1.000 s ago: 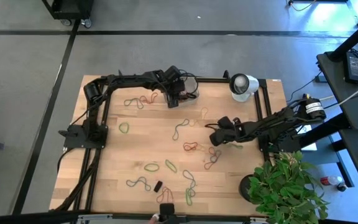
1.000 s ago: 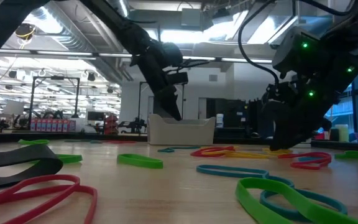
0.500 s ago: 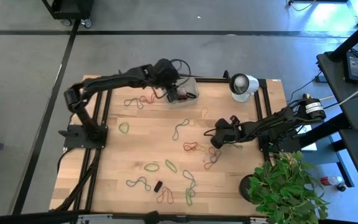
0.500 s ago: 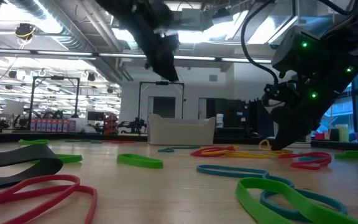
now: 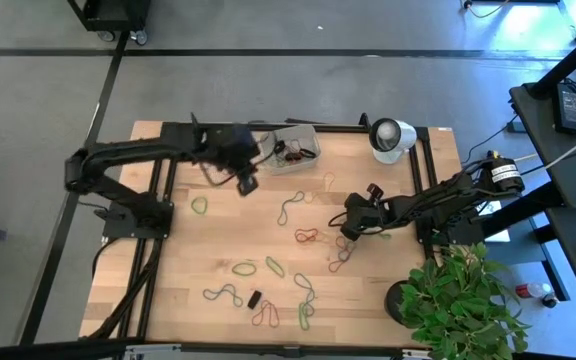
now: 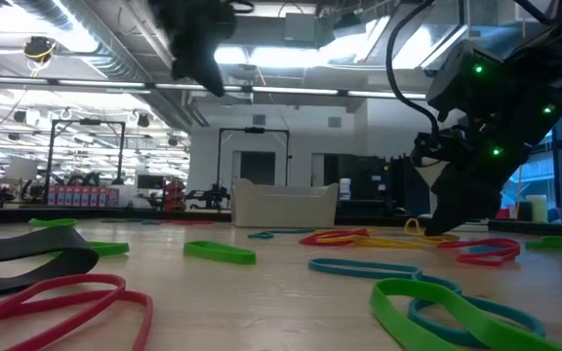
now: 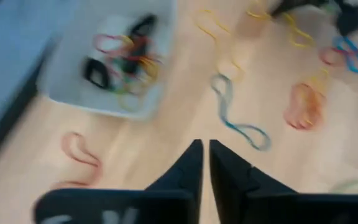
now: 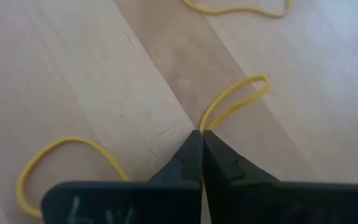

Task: Pick and place rubber bands into bin
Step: Put the middle yellow rubber band into the gray bin

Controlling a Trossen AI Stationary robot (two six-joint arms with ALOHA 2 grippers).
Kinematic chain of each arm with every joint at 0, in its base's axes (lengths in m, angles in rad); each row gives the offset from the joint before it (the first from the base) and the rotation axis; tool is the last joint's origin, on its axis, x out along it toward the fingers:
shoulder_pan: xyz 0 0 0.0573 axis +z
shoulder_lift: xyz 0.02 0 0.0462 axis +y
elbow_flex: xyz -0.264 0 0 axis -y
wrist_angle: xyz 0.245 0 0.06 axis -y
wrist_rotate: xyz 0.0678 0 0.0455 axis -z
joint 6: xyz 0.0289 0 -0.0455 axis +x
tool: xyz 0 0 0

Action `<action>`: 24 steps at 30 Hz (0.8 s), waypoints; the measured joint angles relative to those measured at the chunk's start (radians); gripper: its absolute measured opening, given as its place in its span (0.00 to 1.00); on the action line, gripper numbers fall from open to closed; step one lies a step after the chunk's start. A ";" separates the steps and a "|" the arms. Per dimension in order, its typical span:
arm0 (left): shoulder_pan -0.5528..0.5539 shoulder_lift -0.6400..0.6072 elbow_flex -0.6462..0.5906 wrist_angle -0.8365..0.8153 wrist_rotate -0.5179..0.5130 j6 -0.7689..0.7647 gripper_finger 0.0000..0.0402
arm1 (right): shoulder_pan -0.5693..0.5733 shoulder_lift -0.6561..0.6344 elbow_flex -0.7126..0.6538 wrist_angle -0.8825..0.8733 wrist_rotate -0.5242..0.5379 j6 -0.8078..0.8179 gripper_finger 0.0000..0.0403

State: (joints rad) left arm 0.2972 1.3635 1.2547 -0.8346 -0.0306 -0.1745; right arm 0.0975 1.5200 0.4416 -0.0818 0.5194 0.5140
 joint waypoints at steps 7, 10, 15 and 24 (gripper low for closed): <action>-0.161 -0.198 -0.302 0.200 -0.041 -0.118 0.00 | 0.000 0.000 0.000 0.009 0.000 0.065 0.01; -0.230 -0.276 -0.408 0.249 -0.068 -0.136 0.00 | -0.001 -0.025 -0.002 0.015 -0.022 0.127 0.01; -0.314 -0.404 -0.538 0.254 -0.091 -0.185 0.00 | -0.009 -0.120 0.041 -0.036 -0.123 0.160 0.00; -0.363 -0.636 -0.703 0.256 -0.091 -0.185 0.00 | -0.084 -0.120 0.447 -0.298 -0.076 -0.020 0.00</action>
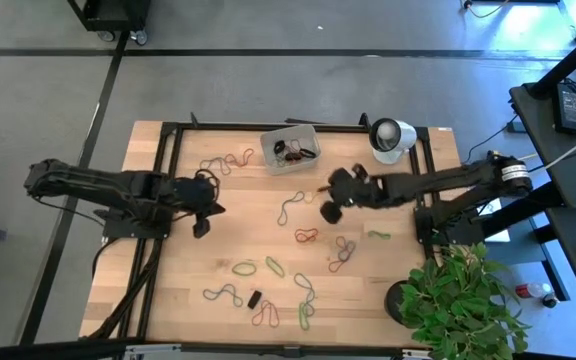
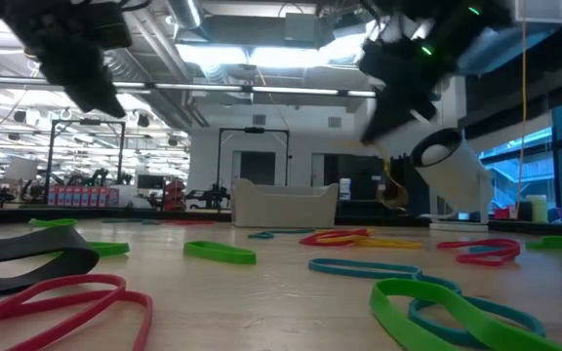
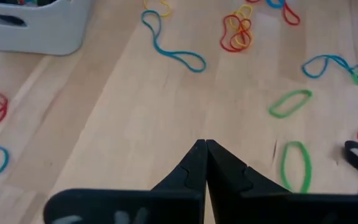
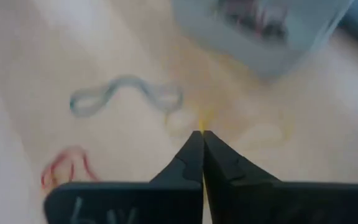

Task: Pick and place rubber bands into bin
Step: Put the middle yellow rubber band into the gray bin

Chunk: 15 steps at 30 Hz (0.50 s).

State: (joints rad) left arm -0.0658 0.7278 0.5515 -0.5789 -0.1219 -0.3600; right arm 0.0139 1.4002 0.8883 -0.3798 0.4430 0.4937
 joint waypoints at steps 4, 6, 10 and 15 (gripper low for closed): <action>0.003 -0.083 -0.058 0.008 -0.034 0.014 0.00 | -0.055 0.081 0.216 -0.016 0.011 -0.147 0.00; 0.004 -0.113 -0.084 0.038 -0.044 0.019 0.01 | -0.085 0.137 0.324 -0.015 0.011 -0.224 0.00; 0.004 -0.155 -0.135 0.089 -0.010 0.044 0.00 | -0.158 0.297 0.539 -0.025 0.014 -0.369 0.00; 0.004 -0.179 -0.180 0.093 -0.010 0.025 0.00 | -0.253 0.519 0.762 -0.101 -0.009 -0.422 0.00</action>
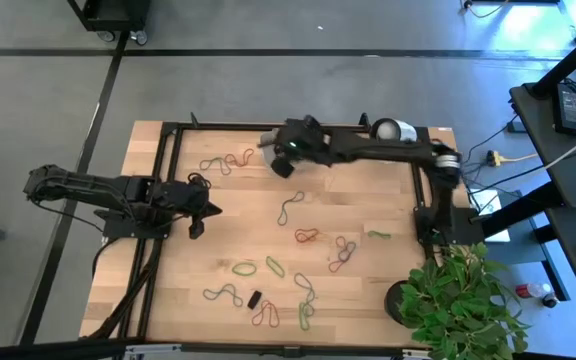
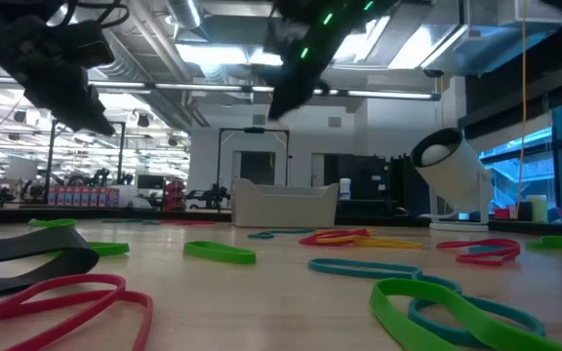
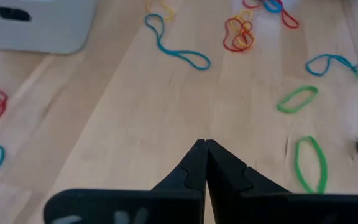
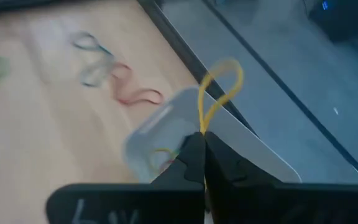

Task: Pick and place rubber bands into bin
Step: Put the middle yellow rubber band into the gray bin, then put the blue rubber band into the gray bin

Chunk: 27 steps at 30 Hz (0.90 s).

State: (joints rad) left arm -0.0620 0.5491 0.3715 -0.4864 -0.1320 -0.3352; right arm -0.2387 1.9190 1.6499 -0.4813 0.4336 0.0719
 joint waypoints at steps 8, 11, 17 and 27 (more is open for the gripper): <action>0.000 -0.020 -0.005 -0.003 0.029 0.016 0.00 | -0.125 0.225 0.154 -0.143 -0.082 0.123 0.09; 0.000 -0.027 -0.005 -0.006 0.043 0.039 0.01 | -0.154 0.253 0.155 -0.210 -0.196 0.191 0.14; 0.000 -0.031 -0.004 -0.011 0.024 0.046 0.00 | -0.177 0.251 0.156 -0.283 -0.261 0.202 0.29; 0.000 -0.030 -0.004 0.021 -0.023 0.042 0.01 | -0.169 0.069 0.156 -0.371 -0.260 0.078 0.40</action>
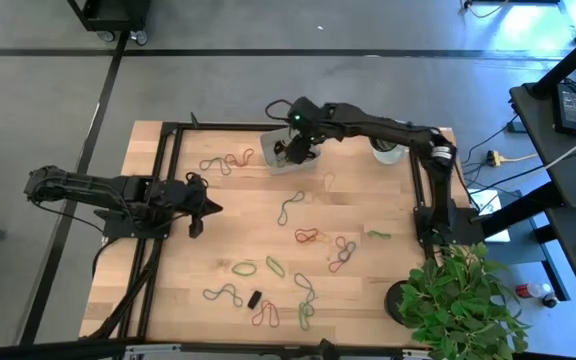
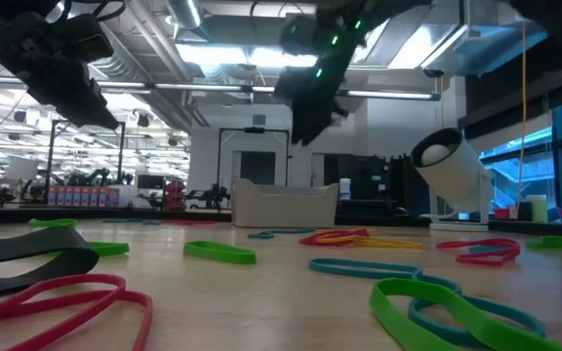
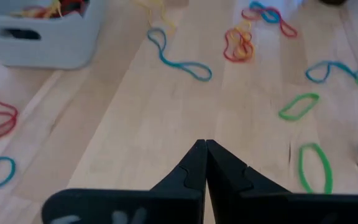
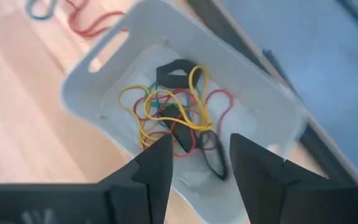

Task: Pick and place rubber bands into bin
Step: Put the blue rubber band into the gray bin

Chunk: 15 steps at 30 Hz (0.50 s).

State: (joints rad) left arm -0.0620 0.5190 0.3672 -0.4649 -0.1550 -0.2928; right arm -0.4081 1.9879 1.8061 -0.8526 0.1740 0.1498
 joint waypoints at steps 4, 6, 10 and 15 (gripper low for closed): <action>0.000 0.001 0.000 0.040 -0.028 -0.002 0.01 | 0.046 -0.088 0.002 -0.076 0.000 -0.047 0.36; 0.000 0.001 0.001 0.067 -0.051 -0.008 0.02 | 0.076 -0.127 -0.009 -0.105 -0.001 -0.053 0.34; 0.000 0.008 0.008 0.122 -0.110 -0.012 0.04 | 0.147 -0.239 -0.132 -0.090 0.000 -0.057 0.29; 0.001 0.065 0.071 0.125 -0.194 0.012 0.13 | 0.246 -0.399 -0.424 0.057 -0.001 0.067 0.23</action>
State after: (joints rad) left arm -0.0609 0.5838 0.4386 -0.3396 -0.3493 -0.2804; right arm -0.1622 1.5885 1.3826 -0.7958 0.1731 0.2166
